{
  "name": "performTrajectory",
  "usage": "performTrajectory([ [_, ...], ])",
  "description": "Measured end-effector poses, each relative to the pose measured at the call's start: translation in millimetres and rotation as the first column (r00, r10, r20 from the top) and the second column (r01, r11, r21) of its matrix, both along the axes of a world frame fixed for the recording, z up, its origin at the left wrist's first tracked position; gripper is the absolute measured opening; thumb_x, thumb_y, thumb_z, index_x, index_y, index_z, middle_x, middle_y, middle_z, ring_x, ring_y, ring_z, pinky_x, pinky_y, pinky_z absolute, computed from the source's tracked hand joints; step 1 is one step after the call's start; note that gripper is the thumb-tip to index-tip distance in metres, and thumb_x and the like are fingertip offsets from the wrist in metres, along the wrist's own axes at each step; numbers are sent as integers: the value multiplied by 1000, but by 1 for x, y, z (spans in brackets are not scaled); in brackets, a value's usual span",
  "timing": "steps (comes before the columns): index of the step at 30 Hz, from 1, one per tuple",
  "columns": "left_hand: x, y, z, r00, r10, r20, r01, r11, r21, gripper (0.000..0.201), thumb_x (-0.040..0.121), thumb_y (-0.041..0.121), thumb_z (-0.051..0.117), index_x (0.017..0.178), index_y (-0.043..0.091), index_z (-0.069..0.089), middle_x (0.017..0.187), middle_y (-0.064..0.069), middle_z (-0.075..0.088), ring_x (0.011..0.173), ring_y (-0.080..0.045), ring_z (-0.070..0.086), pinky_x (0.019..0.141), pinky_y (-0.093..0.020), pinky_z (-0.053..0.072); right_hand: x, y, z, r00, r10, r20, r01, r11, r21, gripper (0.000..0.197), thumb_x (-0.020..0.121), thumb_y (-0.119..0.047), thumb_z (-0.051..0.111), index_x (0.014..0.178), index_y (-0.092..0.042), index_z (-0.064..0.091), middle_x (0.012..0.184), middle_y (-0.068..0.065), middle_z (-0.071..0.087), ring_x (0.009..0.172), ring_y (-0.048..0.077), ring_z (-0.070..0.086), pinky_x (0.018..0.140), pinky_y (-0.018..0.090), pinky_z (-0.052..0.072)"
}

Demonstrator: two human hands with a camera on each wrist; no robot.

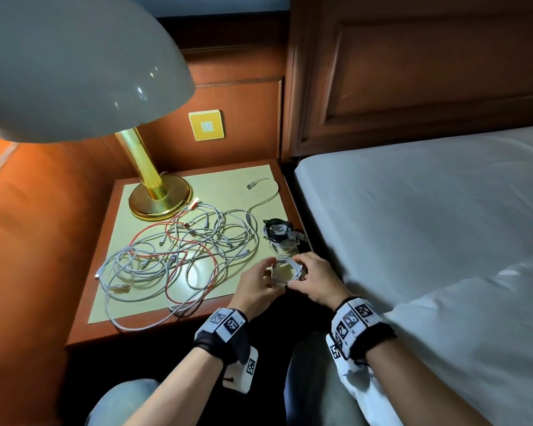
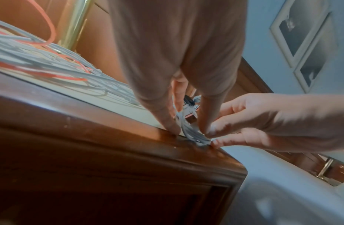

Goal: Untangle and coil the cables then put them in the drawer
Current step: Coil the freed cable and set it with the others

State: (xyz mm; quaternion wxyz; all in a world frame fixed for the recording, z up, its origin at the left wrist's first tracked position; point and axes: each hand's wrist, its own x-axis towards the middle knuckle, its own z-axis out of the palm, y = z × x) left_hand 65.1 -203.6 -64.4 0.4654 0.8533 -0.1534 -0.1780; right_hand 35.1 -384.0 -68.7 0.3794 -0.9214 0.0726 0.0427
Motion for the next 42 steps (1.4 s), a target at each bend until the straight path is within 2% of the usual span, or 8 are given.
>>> performTrajectory([
  [3, 5, -2, -2, 999, -4, 37, 2, 998, 56, 65, 79, 15, 80, 139, 9, 55, 131, -5, 65, 116, -14, 60, 92, -12, 38, 3, -2, -1, 1000, -14, -16, 13, 1000, -15, 60, 77, -25, 83, 131, -6, 62, 127, 8, 60, 115, 22, 59, 95, 18, 39],
  [7, 12, -5, -5, 999, -5, 53, 1, 996, 88, 63, 79, 22, 81, 138, 11, 58, 127, -3, 68, 109, -10, 61, 87, -9, 37, 8, -3, 1, 999, -19, -38, 18, 1000, -22, 61, 78, -28, 82, 131, -5, 62, 130, 9, 60, 119, 23, 57, 102, 23, 40],
  [15, 20, -10, -8, 997, 33, 63, -37, 997, 65, 66, 80, 30, 83, 137, 11, 58, 128, -3, 67, 113, -14, 63, 89, -14, 41, 16, -4, 6, 998, -33, -47, 33, 999, -5, 63, 80, -27, 82, 134, -4, 60, 134, 8, 57, 123, 23, 55, 106, 25, 40],
  [22, 24, -15, -9, 996, 53, 71, -58, 995, 75, 62, 81, 24, 80, 137, 10, 57, 127, -5, 67, 114, -19, 64, 94, -25, 47, 22, -5, 9, 999, -40, -37, 40, 999, 13, 60, 80, -24, 81, 133, -4, 61, 133, 7, 57, 120, 22, 57, 104, 29, 44],
  [28, 18, -13, -10, 992, 68, 106, -77, 993, 87, 66, 81, 27, 81, 138, 7, 55, 132, -7, 65, 117, -22, 62, 91, -20, 42, 18, -4, 10, 997, -42, -58, 45, 998, 49, 76, 77, -28, 83, 142, -5, 52, 142, 7, 51, 126, 22, 54, 108, 37, 45],
  [33, 11, -4, -9, 994, 64, 85, -74, 989, 129, 75, 81, 29, 82, 144, 6, 49, 140, -11, 58, 126, -24, 55, 104, -27, 39, 13, -3, 11, 996, -54, -70, 55, 998, 12, 77, 80, -28, 79, 146, -8, 46, 145, 7, 48, 129, 21, 50, 107, 26, 38],
  [37, 1, 8, -5, 996, 74, 59, -81, 988, 134, 75, 83, 26, 80, 146, 7, 45, 145, -11, 54, 130, -25, 51, 110, -32, 40, 5, 0, 18, 996, -65, -55, 64, 998, -16, 83, 83, -32, 77, 152, -7, 37, 155, 4, 37, 142, 20, 37, 115, 27, 27],
  [42, -15, 32, 1, 995, 80, 52, -87, 984, 156, 69, 87, 29, 76, 146, 10, 46, 146, -8, 52, 130, -21, 50, 105, -23, 35, -6, 9, 28, 999, -44, -8, 44, 998, -48, 74, 85, -31, 75, 148, -8, 43, 152, 4, 42, 138, 19, 41, 108, 18, 26],
])
